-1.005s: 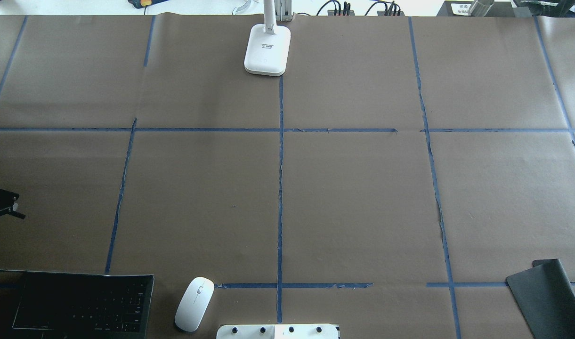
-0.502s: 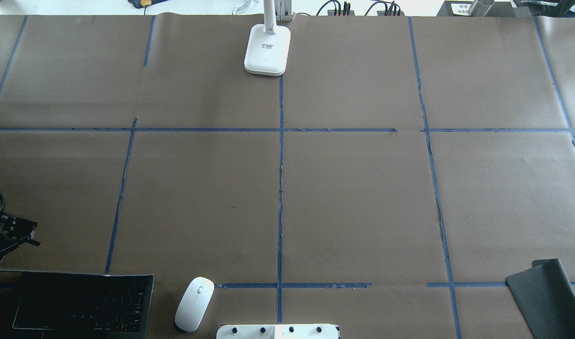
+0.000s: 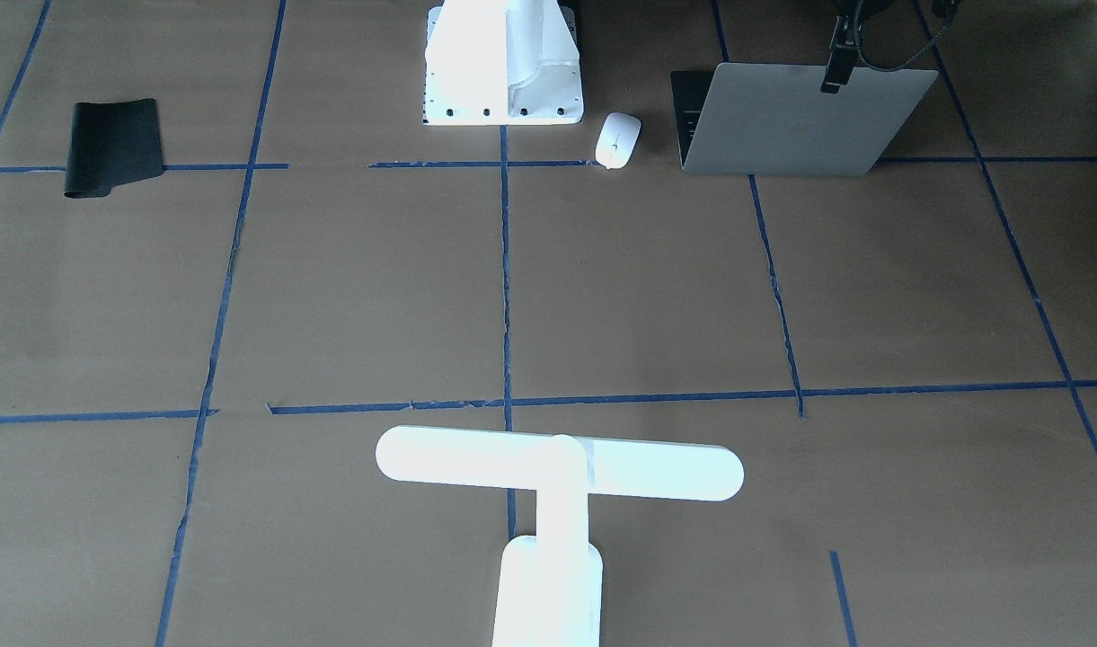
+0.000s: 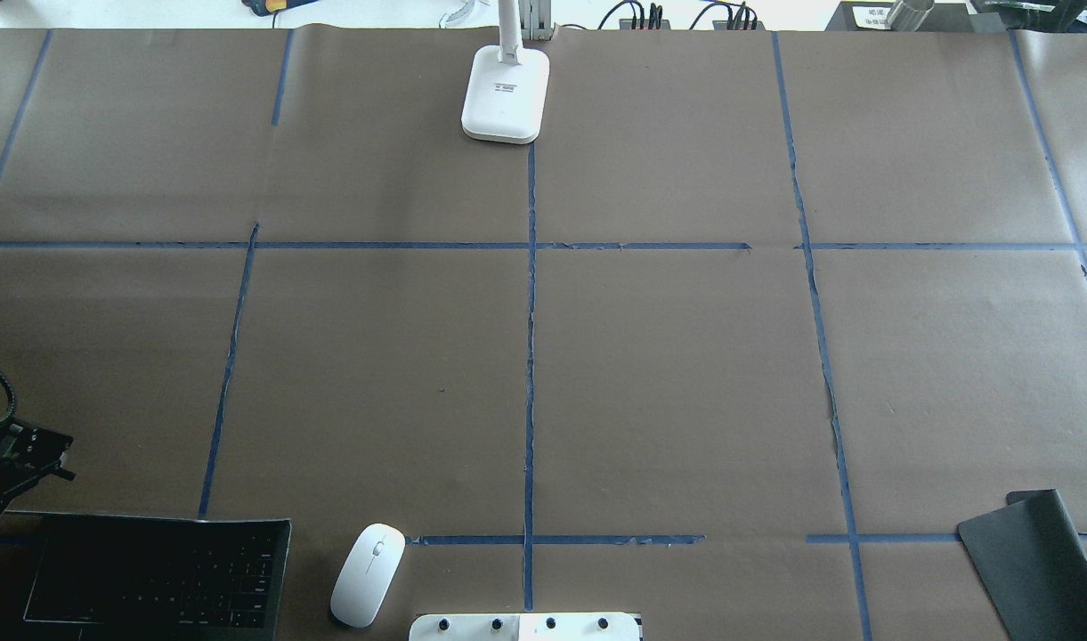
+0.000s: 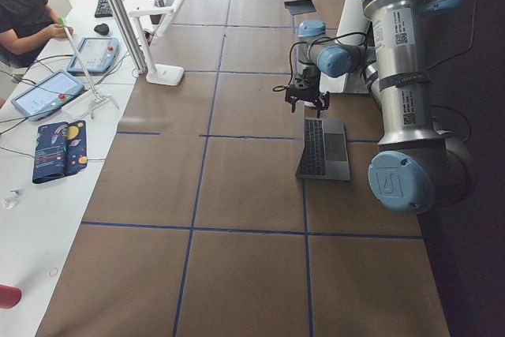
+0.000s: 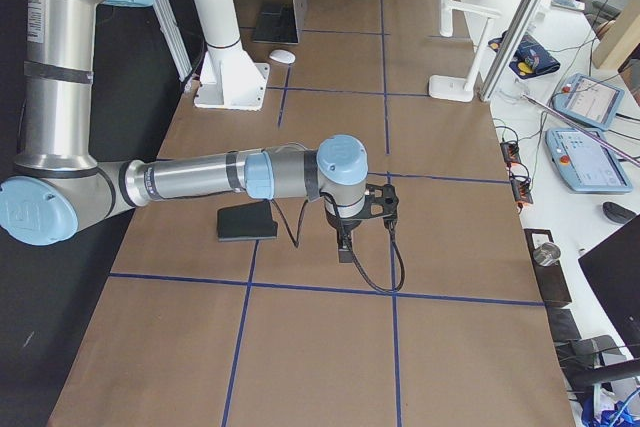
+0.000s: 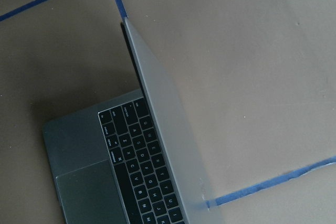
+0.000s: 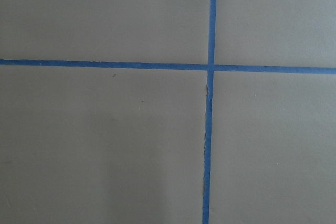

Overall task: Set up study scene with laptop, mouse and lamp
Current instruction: 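Reach the left gripper down and grasp the grey laptop's edge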

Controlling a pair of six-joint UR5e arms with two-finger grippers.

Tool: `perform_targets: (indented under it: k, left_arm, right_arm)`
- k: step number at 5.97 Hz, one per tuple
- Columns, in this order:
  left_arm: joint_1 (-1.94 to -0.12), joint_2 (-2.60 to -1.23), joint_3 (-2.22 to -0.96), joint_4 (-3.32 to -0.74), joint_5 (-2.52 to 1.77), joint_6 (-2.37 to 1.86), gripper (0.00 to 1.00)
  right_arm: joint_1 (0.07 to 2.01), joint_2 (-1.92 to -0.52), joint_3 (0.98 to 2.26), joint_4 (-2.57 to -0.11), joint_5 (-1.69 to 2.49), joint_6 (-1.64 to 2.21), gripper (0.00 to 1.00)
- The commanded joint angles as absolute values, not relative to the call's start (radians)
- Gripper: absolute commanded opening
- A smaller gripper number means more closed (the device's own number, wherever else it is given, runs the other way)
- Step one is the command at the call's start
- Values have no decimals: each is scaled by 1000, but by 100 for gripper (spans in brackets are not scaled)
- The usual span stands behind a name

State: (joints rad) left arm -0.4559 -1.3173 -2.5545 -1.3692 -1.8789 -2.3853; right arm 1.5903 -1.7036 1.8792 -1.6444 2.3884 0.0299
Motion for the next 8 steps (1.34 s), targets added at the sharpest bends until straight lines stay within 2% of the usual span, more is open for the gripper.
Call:
perform_targets:
  k: [1,8]
  left_arm:
    - [-423,-1319,-2553,-1362,-1878,-2407,100]
    - [-420,-1388,-2488,-1347,-1848,-2407,100]
  right_arm:
    - [1604,-1704,1879,-1644,2388,29,100]
    - [1608,-1712,1878,-1644,2390,28,100]
